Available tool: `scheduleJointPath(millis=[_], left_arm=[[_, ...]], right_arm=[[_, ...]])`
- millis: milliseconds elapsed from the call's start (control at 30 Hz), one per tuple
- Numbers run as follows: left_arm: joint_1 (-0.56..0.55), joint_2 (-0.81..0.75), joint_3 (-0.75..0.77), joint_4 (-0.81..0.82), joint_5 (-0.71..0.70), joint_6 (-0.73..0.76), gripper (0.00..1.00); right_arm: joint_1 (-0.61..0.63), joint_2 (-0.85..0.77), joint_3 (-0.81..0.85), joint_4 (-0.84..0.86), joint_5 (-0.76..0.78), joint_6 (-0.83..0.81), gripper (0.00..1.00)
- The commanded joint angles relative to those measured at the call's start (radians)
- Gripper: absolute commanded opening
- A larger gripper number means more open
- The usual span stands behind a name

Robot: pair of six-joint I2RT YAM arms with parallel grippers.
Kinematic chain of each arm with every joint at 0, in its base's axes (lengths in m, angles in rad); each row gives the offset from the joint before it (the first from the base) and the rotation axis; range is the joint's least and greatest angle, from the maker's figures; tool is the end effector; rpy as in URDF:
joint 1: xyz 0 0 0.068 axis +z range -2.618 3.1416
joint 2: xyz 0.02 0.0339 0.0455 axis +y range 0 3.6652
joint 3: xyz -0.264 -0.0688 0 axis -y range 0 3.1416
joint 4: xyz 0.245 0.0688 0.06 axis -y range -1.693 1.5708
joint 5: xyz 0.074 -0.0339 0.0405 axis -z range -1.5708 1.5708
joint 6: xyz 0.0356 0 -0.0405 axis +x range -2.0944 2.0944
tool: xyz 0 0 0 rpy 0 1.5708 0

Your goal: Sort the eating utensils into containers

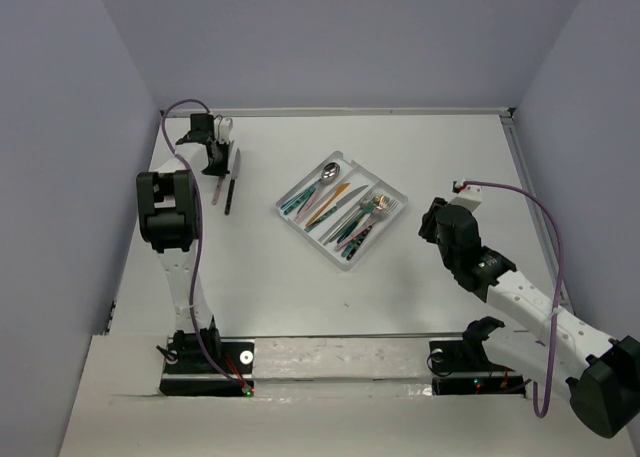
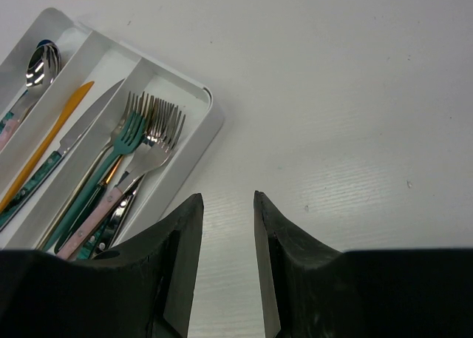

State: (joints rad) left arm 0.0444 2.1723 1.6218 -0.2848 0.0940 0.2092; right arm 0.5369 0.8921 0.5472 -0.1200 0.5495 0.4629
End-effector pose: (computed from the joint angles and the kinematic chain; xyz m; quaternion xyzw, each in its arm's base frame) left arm 0.4827 0.0181 0.1730 0.0936 0.9276 0.0019 0.3618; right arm 0.1800 0.0855 0.2458 0.1121 0.8238 0.0397 0.5543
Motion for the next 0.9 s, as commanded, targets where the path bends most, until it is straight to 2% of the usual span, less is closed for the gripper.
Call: scheduleJointPath(millis=[0, 300, 433, 567, 667, 700, 733, 867], left_arm=[[0.028, 0.001, -0.036, -0.041, 0.024, -0.019, 0.0], [0.022, -0.235, -0.138, 0.041, 0.099, -0.067, 0.0], [-0.038, -0.385, -0.177, 0.064, 0.075, -0.068, 0.0], [-0.217, -0.554, -0.256, 0.108, 0.009, -0.042, 0.0], [-0.381, -0.585, -0.278, 0.107, 0.024, -0.056, 0.0], [-0.423, -0.582, -0.283, 0.11, 0.024, -0.074, 0.0], [-0.511, -0.572, -0.284, 0.113, 0.021, -0.077, 0.0], [-0.682, -0.446, -0.231, 0.095, 0.003, -0.07, 0.0]], right_arm=[[0.0, -0.015, 0.025, 0.042, 0.023, -0.013, 0.4], [0.0, -0.015, 0.025, 0.042, 0.024, -0.013, 0.4], [0.0, -0.01, 0.025, 0.04, 0.024, -0.013, 0.4], [0.0, -0.005, 0.025, 0.042, 0.024, -0.013, 0.4], [0.0, -0.005, 0.026, 0.042, 0.024, -0.013, 0.4], [0.0, -0.007, 0.026, 0.04, 0.023, -0.013, 0.4], [0.0, -0.008, 0.026, 0.042, 0.023, -0.013, 0.4], [0.0, -0.013, 0.025, 0.042, 0.021, -0.015, 0.4]])
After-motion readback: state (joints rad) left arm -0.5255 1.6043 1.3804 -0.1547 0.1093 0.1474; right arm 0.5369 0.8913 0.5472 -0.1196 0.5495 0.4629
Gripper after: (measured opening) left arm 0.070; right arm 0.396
